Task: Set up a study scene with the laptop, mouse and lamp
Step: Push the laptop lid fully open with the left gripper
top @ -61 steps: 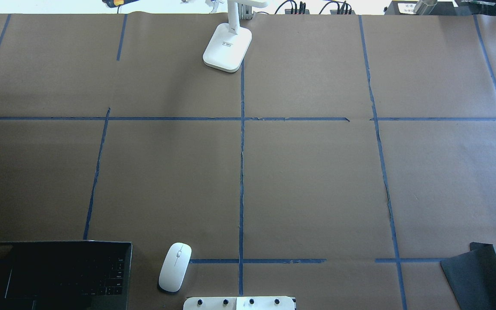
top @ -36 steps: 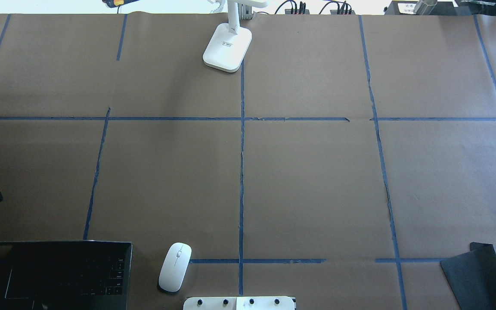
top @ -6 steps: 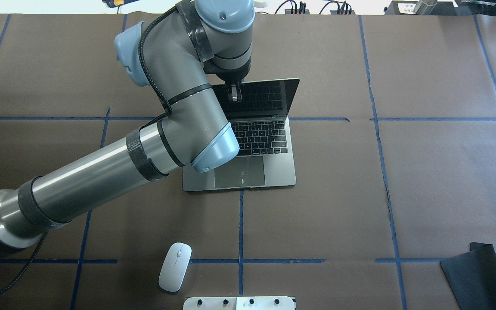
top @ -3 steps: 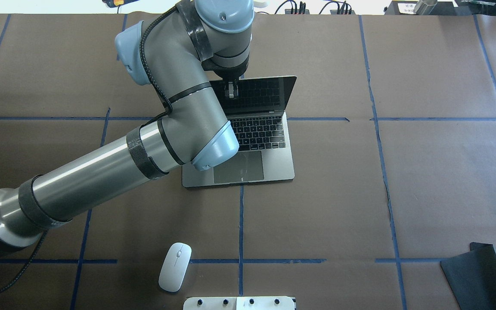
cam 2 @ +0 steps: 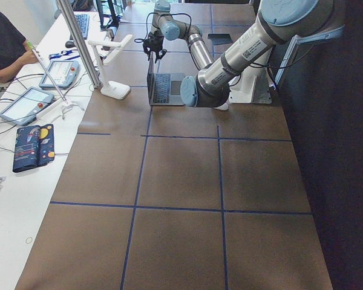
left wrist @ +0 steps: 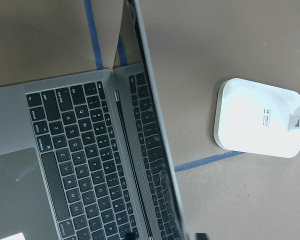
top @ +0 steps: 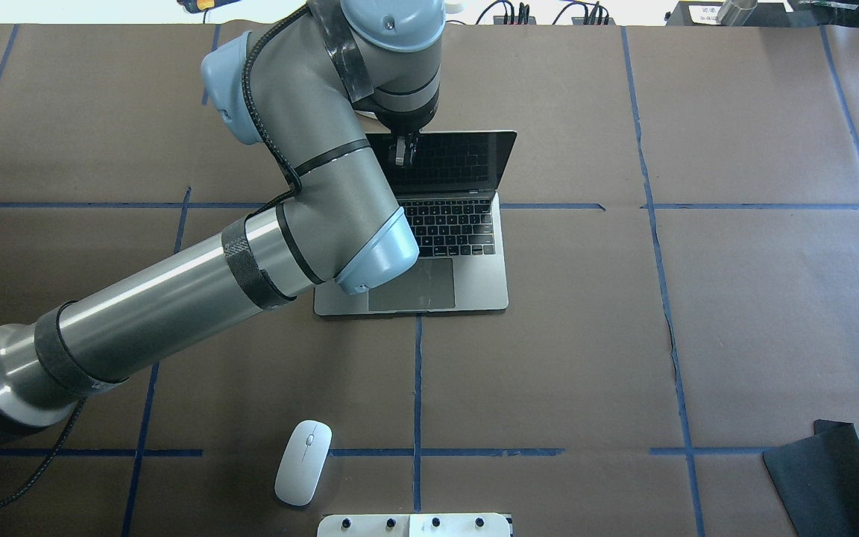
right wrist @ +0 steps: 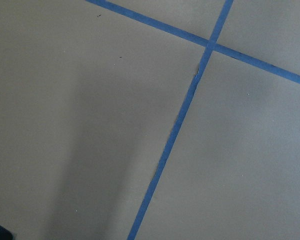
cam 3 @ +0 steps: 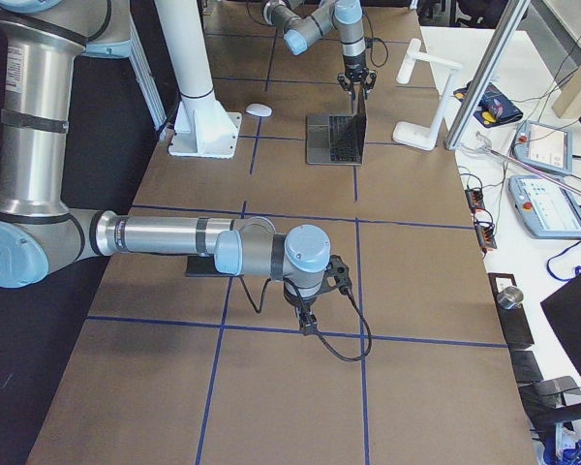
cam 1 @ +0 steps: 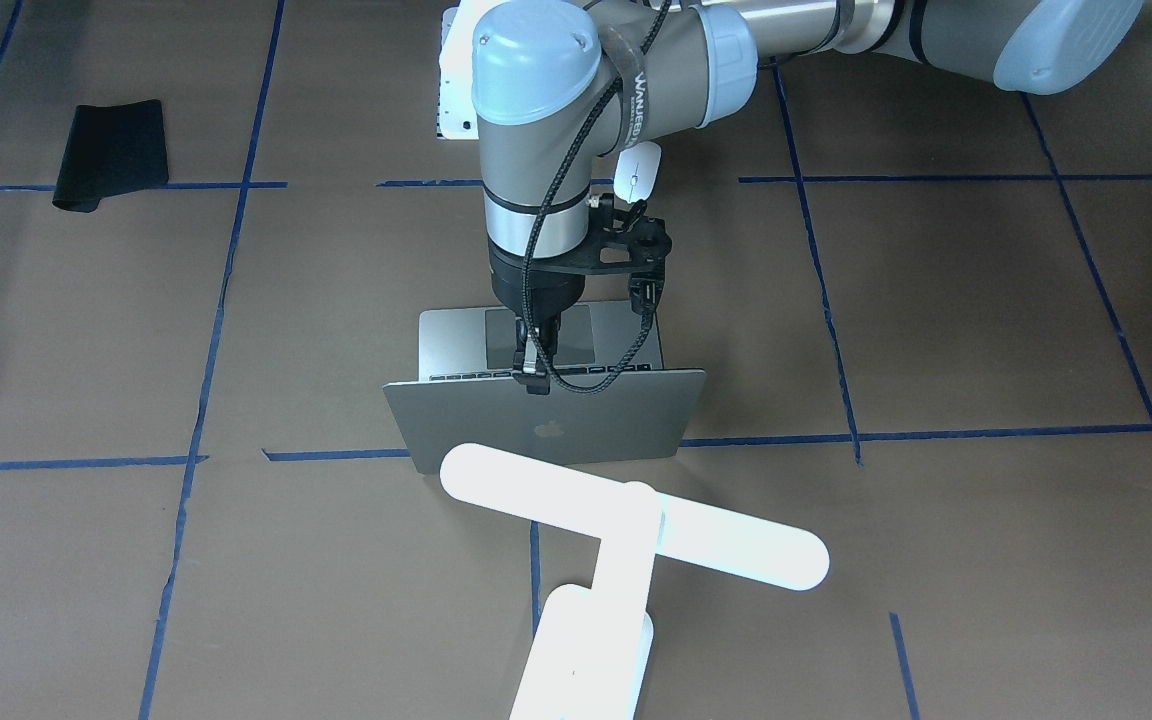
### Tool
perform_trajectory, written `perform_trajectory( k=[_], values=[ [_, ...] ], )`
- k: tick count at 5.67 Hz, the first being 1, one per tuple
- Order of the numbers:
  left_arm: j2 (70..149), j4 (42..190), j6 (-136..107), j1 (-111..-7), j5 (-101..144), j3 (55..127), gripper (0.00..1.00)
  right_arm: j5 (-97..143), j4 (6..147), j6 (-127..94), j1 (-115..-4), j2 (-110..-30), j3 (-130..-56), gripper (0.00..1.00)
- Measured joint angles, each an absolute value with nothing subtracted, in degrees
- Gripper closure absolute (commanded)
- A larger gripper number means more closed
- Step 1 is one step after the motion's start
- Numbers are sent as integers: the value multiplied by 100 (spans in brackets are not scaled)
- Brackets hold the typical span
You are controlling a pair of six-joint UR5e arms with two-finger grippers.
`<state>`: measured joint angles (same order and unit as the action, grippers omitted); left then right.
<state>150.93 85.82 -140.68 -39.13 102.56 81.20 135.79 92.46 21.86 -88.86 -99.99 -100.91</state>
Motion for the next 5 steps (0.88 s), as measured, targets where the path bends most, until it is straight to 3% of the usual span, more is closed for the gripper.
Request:
perform_trajectory(
  k=[2,3,4,5],
  values=[
    [14882,8537,-13917,-3919,10276,8538,39,13671,9246,2167,-8869,-9994,-10096,0],
    [14431,8508,-13904,-3905,10290,9283,39,13761,9230,2035,-8828,-9990,-10105,0],
    [13968,8498,-13898,-3853,10298,9982,21,13795,9028,1445,-8706,-9987,-10115,0],
    [13680,8490,-13884,-3742,10288,10380,18,13804,8459,371,-8460,-10011,-10122,0]
  ],
)
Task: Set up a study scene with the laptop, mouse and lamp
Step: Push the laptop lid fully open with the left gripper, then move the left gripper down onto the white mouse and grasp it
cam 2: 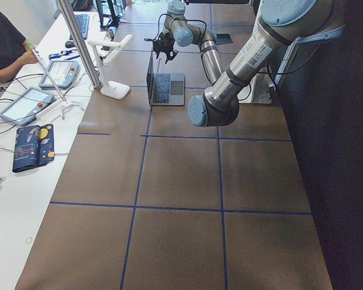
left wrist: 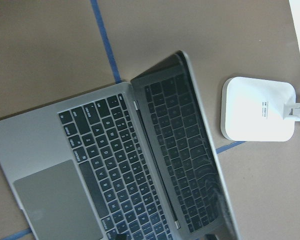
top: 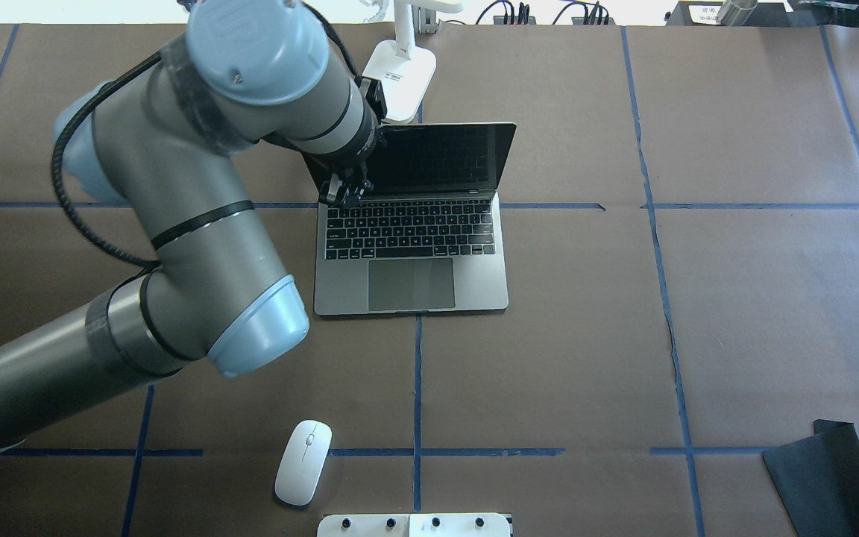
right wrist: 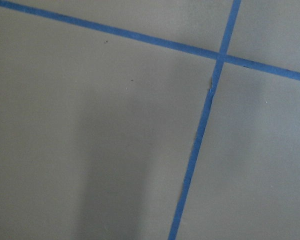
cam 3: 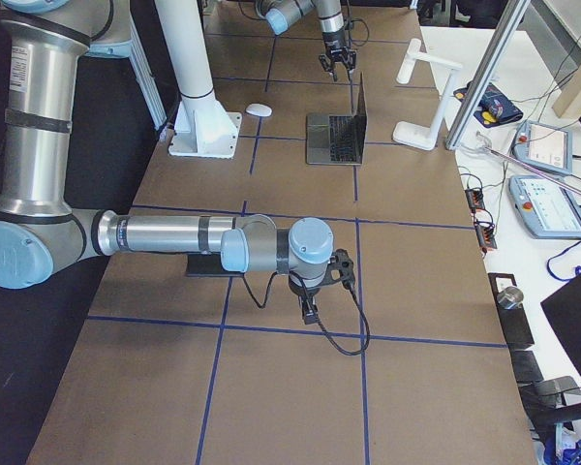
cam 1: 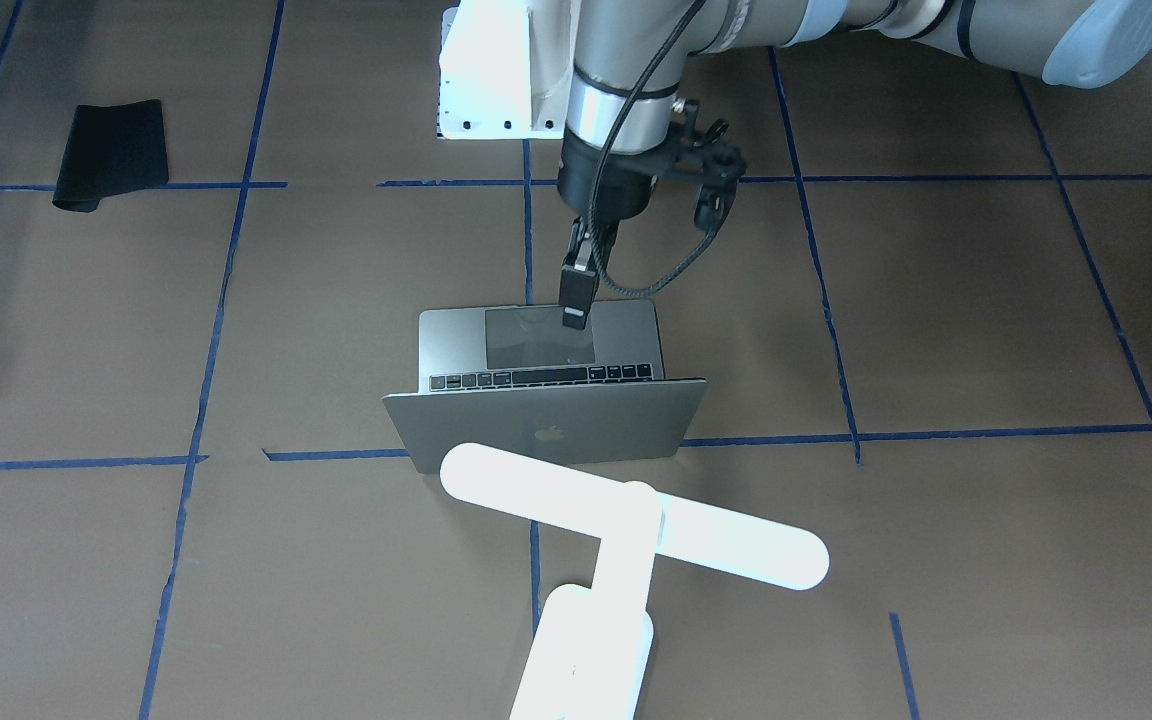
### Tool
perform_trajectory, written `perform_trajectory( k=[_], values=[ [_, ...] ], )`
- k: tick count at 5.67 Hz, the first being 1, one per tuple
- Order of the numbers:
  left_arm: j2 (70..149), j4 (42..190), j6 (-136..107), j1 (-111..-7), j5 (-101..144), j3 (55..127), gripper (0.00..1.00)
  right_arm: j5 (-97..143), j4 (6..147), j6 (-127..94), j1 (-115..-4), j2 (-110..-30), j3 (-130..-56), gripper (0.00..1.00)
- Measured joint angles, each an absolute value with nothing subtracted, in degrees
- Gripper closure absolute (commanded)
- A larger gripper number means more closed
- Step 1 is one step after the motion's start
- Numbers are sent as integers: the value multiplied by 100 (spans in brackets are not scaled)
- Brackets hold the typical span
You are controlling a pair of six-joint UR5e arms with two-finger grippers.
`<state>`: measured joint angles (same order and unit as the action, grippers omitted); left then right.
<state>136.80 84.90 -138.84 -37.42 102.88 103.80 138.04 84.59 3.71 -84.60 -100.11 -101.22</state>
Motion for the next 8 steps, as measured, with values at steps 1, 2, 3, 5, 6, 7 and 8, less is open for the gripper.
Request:
perform_trajectory(
  k=[1,2,3,5,6,7,8],
  values=[
    [13436,8484,-13862,-3552,10261,10651,0,13790,7575,-862,-8083,-10146,-10131,0],
    [13171,8477,-13737,-3297,10237,10930,0,13689,6702,-1953,-7655,-10400,-10180,0],
    [12879,8468,-13392,-3047,10223,11217,0,13463,5985,-2899,-7187,-10750,-10334,0],
    [12010,8466,-12183,-2424,9759,12022,0,13185,4916,-4240,-6459,-11502,-10617,0],
    [11600,8486,-11780,-1918,9250,12303,0,13123,4333,-4703,-6150,-11862,-10651,0],
    [11436,8516,-11652,-1516,8794,12402,0,13059,3811,-5122,-5761,-12144,-10655,0],
    [11368,8532,-11612,-1269,8521,12441,0,12788,3443,-5498,-5216,-12301,-10655,0]
  ],
)
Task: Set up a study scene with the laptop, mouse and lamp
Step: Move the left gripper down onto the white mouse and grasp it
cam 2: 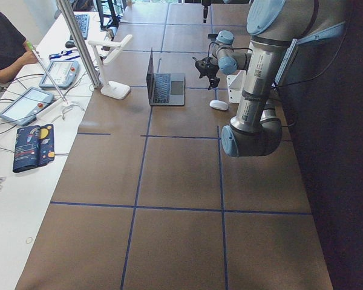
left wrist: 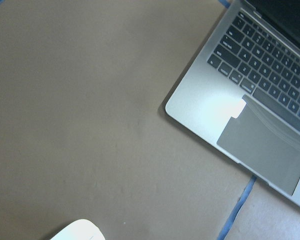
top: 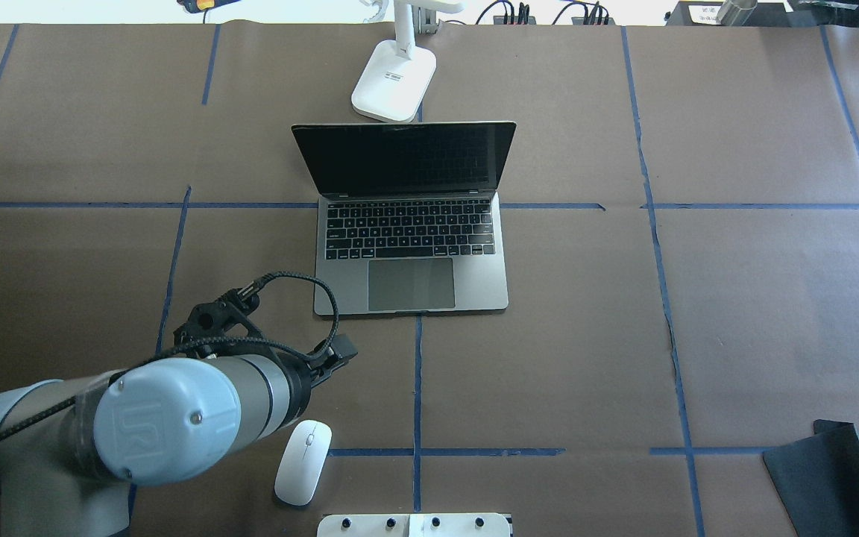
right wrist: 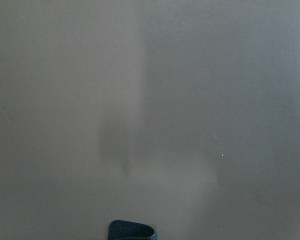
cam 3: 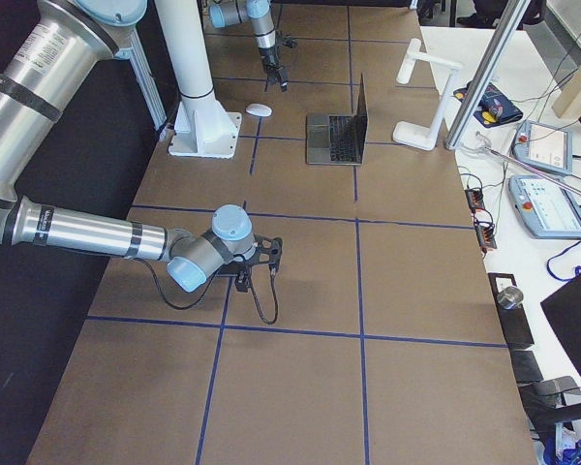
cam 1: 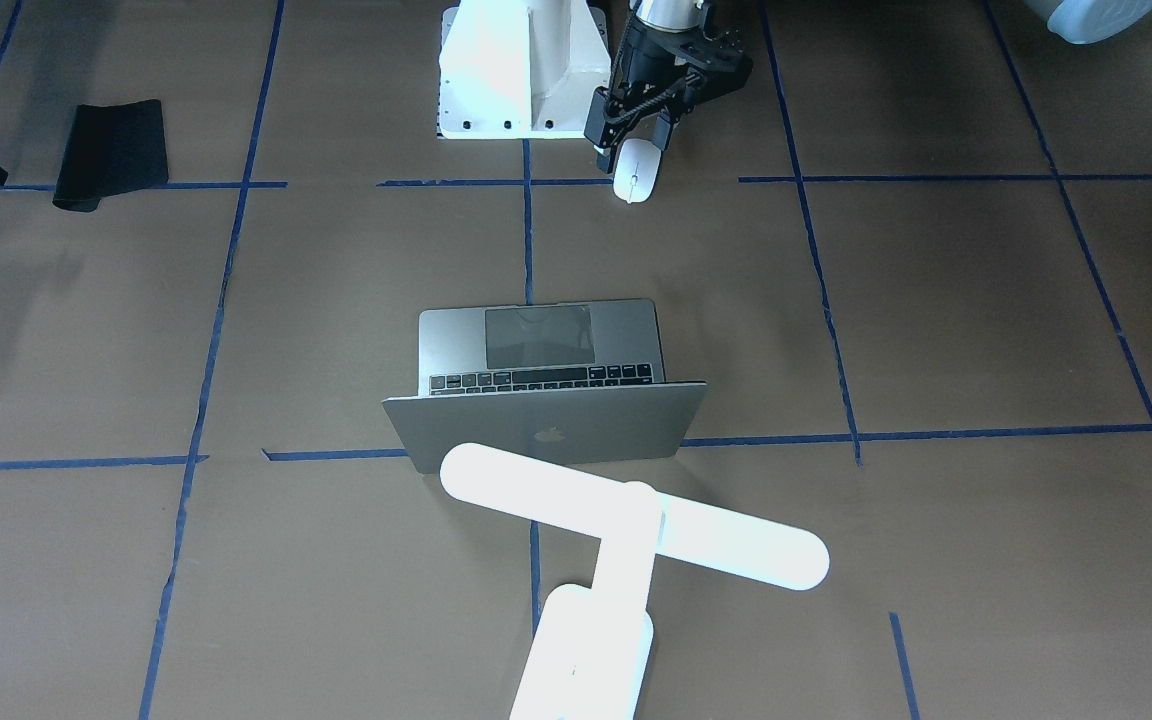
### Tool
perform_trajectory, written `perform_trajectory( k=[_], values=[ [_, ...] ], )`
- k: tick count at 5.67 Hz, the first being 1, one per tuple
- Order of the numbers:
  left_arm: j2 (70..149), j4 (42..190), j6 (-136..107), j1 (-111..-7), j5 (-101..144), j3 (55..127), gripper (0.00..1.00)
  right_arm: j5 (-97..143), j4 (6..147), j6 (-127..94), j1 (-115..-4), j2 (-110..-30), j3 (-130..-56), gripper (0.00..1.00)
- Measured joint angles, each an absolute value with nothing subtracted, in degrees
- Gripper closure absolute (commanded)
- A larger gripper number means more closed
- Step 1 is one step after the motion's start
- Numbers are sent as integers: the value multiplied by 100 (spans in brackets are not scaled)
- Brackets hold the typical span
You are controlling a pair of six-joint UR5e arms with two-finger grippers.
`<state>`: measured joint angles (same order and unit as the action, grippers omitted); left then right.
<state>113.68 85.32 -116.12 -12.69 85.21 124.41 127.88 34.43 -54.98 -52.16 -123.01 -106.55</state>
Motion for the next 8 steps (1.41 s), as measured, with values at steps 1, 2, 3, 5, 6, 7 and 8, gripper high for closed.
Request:
perform_trajectory(
  k=[1,2,3,5,6,7,8],
  values=[
    [11270,8537,-11455,-1126,8433,12454,0,12397,3254,-5767,-4646,-12370,-10637,0],
    [11084,8544,-10909,-1038,8433,12526,0,12109,3108,-6020,-4177,-12394,-10557,0],
    [10776,8584,-10103,-1008,8474,12691,0,11894,2899,-6241,-3812,-12387,-10418,0],
    [10140,9274,-9408,-976,8568,12886,0,11371,2648,-6808,-3012,-12350,-10283,0],
    [10050,9456,-9459,-946,8681,12886,0,10962,2602,-7237,-2498,-12323,-10274,9],
    [10048,9507,-9503,-918,8825,12883,0,10657,2472,-7531,-2153,-12344,-10273,50],
    [10076,9513,-9538,-894,8889,12875,0,10561,2322,-7644,-2048,-12396,-10271,99]
  ],
)
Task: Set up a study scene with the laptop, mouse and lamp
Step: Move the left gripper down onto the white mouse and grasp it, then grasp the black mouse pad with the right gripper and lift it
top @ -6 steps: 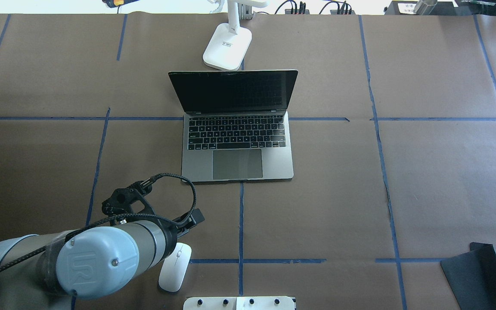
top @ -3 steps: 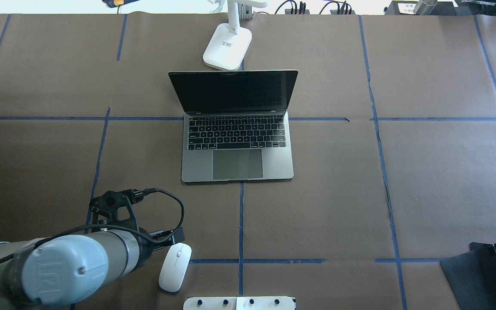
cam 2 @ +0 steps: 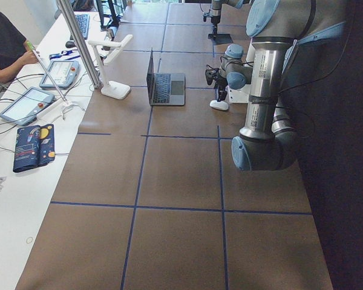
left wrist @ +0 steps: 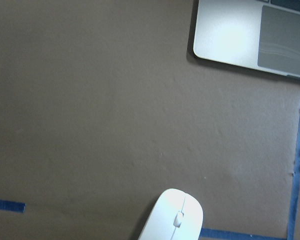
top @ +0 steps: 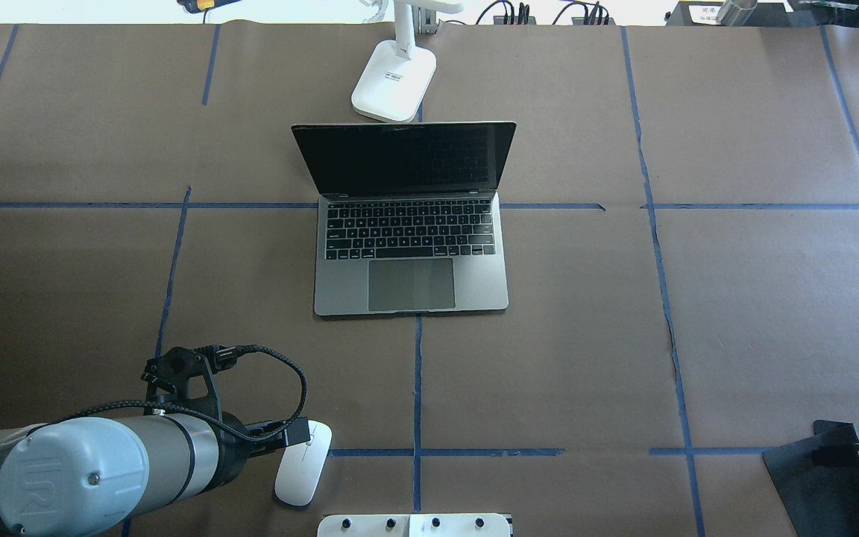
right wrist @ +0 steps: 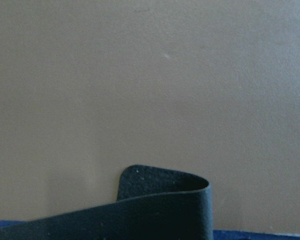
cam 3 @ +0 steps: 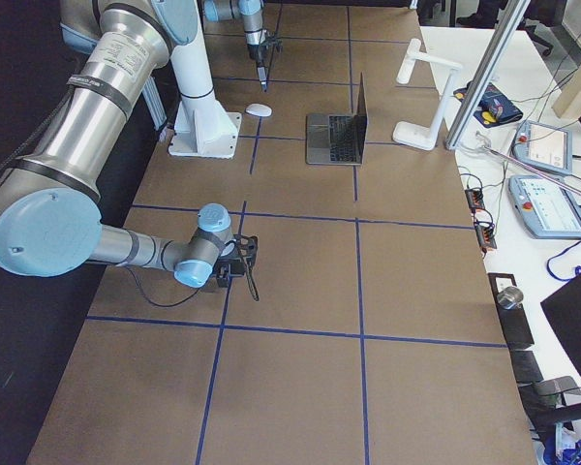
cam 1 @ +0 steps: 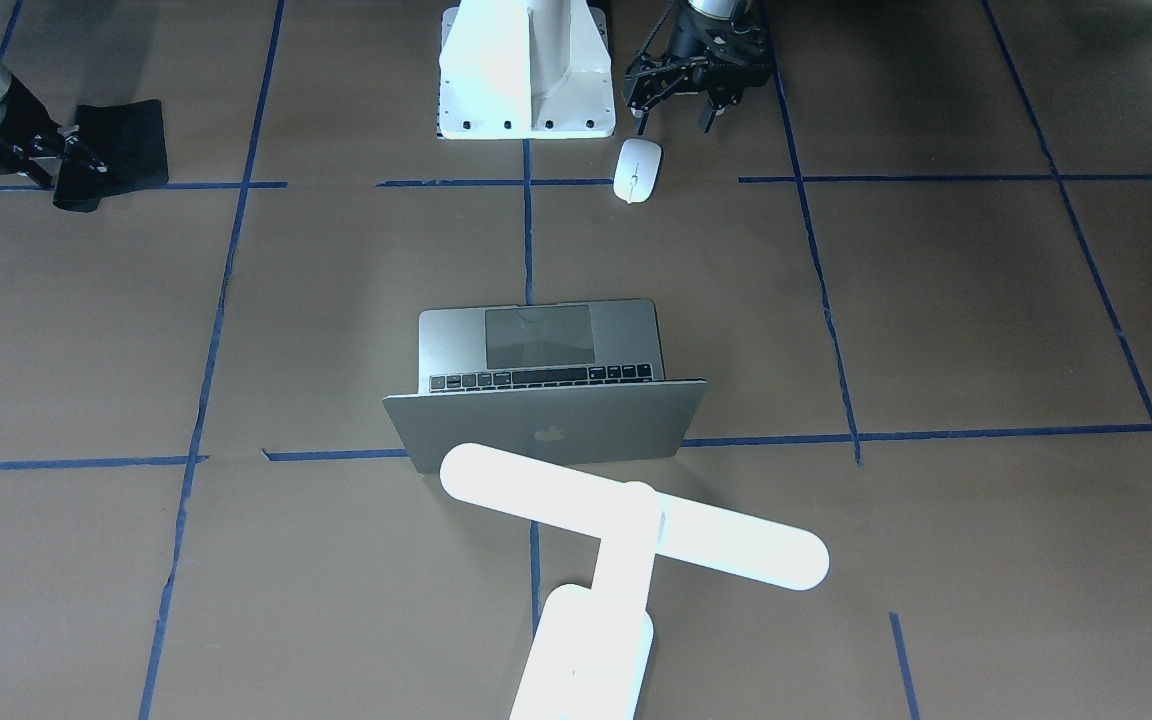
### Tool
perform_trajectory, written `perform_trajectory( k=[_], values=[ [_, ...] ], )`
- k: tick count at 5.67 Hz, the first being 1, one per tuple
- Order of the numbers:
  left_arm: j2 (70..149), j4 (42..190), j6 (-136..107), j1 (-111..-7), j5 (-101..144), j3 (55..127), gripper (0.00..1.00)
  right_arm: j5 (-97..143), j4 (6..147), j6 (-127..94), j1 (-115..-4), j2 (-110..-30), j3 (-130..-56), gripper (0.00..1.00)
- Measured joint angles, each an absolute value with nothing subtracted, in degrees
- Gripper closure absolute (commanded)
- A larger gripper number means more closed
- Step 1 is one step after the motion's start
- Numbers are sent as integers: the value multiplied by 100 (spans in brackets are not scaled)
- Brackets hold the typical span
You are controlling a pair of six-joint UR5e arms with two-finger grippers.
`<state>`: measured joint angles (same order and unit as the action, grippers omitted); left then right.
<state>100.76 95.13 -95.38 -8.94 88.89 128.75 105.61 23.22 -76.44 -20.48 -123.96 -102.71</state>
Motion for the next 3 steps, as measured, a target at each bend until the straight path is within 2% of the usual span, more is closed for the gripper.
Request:
perform_trajectory(
  k=[3],
  values=[
    [10108,9500,-9562,-871,8909,12868,0,10529,2039,-7720,-2037,-12535,-10271,100]
  ],
)
